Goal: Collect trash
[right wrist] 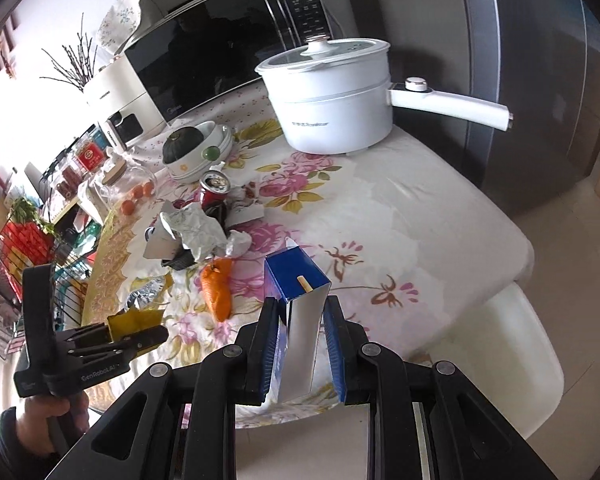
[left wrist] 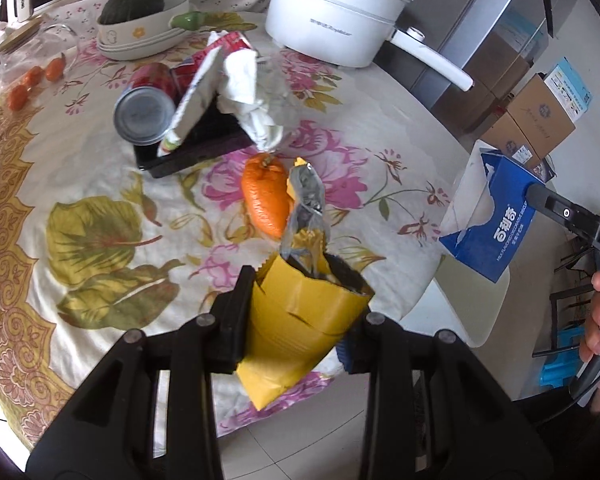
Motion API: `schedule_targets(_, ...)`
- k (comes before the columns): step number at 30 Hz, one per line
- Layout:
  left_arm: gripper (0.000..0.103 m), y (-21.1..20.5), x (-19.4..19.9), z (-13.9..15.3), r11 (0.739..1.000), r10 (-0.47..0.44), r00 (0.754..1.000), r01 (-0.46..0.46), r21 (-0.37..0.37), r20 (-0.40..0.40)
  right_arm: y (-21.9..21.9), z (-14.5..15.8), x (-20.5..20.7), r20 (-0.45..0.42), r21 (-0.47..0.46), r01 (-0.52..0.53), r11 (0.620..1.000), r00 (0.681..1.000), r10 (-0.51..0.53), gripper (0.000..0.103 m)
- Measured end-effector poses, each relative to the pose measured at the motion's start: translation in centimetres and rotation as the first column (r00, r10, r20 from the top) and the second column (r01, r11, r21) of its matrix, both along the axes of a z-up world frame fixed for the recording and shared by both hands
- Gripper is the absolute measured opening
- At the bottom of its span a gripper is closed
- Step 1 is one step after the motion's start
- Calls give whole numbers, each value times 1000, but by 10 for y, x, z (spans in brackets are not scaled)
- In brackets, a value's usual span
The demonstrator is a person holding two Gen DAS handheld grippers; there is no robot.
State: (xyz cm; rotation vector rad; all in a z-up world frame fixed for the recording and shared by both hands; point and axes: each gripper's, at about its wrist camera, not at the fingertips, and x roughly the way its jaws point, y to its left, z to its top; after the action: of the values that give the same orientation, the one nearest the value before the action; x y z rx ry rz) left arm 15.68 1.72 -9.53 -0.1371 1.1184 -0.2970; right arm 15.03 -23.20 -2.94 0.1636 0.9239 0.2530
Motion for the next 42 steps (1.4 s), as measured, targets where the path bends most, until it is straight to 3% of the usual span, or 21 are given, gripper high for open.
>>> schedule_targets(14, 37, -104, 0, -1, 983, -177, 984, 178, -45, 30, -91, -7, -29, -27, -29, 123, 992, 992, -123, 24)
schedule_targets(20, 37, -157, -6, -4, 956, -280, 958, 284, -75, 57, -126, -17, -41, -55, -38, 187, 982, 980, -189, 24)
schedule_targets(30, 37, -237, -14, -28, 888, -445, 893, 450, -93, 66, -172, -34, -57, -98, -84, 248, 965, 962, -256, 24)
schedule_targets(38, 37, -252, -5, -44, 876, -474, 879, 476, -78, 48, -200, -48, -63, -124, -130, 278, 952, 948, -294, 24)
schedule_targets(39, 38, -253, -3, -46, 876, -473, 880, 476, -77, 51, -203, -50, -63, -128, -135, 280, 950, 946, -297, 24)
schedule_targets(41, 61, -254, 0, -48, 881, -467, 883, 469, -63, 47, -207, -53, -64, -134, -142, 284, 948, 944, -302, 24)
schedule_targets(42, 67, -252, 1, -48, 887, -457, 888, 459, -55, 48, -209, -54, -65, -136, -143, 286, 947, 943, -305, 24)
